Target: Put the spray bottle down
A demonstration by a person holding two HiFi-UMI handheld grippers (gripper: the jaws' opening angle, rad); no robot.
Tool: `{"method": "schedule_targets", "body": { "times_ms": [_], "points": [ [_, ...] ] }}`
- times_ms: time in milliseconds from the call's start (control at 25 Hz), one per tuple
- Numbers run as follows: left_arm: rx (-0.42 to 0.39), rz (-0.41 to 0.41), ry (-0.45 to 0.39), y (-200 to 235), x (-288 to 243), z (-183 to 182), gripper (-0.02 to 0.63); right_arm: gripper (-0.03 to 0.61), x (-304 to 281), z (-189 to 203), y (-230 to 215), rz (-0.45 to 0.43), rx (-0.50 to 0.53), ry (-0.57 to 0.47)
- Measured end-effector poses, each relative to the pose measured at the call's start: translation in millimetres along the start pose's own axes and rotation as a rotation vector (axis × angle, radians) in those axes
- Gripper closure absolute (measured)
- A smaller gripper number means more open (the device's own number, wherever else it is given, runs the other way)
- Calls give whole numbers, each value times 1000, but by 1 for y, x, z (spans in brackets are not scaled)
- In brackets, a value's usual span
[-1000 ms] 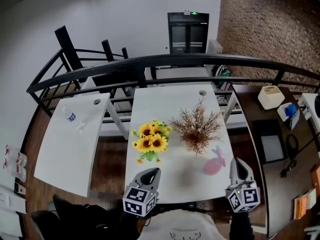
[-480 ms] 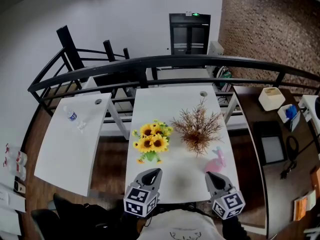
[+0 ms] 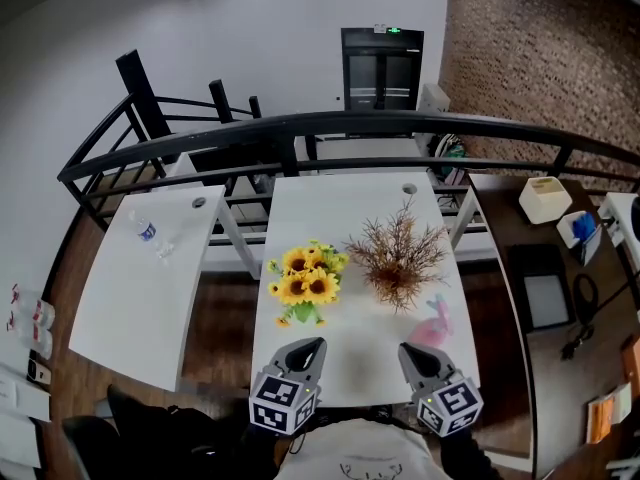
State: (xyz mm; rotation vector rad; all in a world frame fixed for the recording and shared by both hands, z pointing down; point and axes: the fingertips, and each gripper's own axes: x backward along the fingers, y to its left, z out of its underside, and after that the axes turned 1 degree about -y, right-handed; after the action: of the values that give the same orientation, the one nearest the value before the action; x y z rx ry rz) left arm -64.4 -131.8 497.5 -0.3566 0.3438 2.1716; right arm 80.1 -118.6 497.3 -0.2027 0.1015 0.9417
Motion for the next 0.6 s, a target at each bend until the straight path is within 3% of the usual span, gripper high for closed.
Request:
{"method": "schedule_targets", "body": {
  "times_ms": [600],
  "points": [
    [12, -6, -3, 1, 1, 0, 609, 571, -1, 1, -5, 7, -9, 7]
  ]
}}
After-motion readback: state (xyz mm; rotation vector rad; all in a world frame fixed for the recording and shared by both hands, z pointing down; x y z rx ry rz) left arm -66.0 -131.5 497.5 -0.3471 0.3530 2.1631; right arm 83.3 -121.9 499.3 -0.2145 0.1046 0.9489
